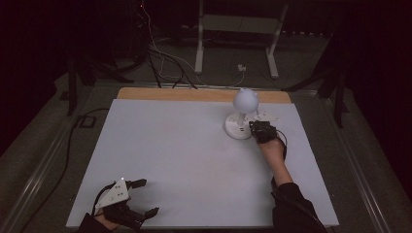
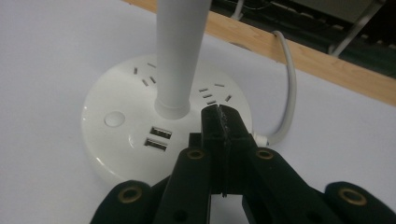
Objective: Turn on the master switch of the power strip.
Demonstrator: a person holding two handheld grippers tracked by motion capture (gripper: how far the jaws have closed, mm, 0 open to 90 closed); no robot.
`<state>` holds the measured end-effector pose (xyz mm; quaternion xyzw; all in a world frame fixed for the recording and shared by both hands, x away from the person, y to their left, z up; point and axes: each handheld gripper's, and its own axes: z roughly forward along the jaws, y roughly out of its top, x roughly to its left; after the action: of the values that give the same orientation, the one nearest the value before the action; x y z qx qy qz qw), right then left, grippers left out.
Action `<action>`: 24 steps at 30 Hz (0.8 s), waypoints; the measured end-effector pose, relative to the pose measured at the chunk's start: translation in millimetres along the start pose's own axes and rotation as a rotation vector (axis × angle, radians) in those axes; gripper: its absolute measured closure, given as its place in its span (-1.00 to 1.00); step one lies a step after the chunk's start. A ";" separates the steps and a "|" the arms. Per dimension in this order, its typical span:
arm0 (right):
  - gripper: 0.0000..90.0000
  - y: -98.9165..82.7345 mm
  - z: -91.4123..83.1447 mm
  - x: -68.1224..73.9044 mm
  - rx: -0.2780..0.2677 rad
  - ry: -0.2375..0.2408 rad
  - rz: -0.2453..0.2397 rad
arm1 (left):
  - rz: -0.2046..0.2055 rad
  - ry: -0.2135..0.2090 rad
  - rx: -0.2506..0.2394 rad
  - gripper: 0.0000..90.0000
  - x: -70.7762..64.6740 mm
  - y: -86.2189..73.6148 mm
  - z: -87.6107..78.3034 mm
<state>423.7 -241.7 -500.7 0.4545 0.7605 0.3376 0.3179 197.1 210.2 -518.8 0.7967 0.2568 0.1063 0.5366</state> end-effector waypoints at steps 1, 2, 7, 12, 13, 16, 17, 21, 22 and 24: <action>1.00 0.2 -1.8 -0.4 -0.001 -0.001 -0.002 | 0.002 0.001 -0.001 -1.00 -0.2 0.1 -0.1; 1.00 0.6 -3.7 -0.7 -0.001 0.004 -0.002 | 0.001 0.000 -0.003 -1.00 -0.3 0.2 -0.2; 1.00 3.2 -12.5 0.1 0.002 0.040 -0.004 | 0.003 -0.002 0.002 -1.00 -0.8 0.3 0.2; 0.93 -1.0 -16.2 -0.6 0.015 0.061 0.008 | 0.002 -0.002 -0.001 -1.00 -0.8 0.5 0.1; 0.93 -1.0 -16.2 -0.6 0.015 0.061 0.008 | 0.001 -0.002 -0.003 -1.00 -0.5 0.5 -0.1; 0.71 -2.2 -17.3 -1.6 0.032 0.084 0.018 | 0.002 0.002 0.001 -1.00 -0.1 0.3 0.0; 0.44 -2.3 -18.7 -1.5 0.034 0.093 0.025 | 0.002 0.002 0.004 -1.00 0.0 0.2 0.2; 0.09 -1.9 -20.2 -1.4 0.042 0.112 0.048 | -0.001 0.000 0.000 -1.00 0.0 0.3 0.0; -0.04 -1.6 -20.3 -0.6 0.050 0.114 0.049 | -0.001 0.000 -0.003 -1.00 0.0 0.4 -0.1; -0.26 -0.7 -21.0 1.9 0.070 0.118 0.050 | -0.001 0.000 -0.004 -1.00 0.0 0.4 -0.3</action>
<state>406.0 -244.9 -489.7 0.4636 0.7777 0.3448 0.2477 197.1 210.3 -518.3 0.7956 0.2571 0.1067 0.5381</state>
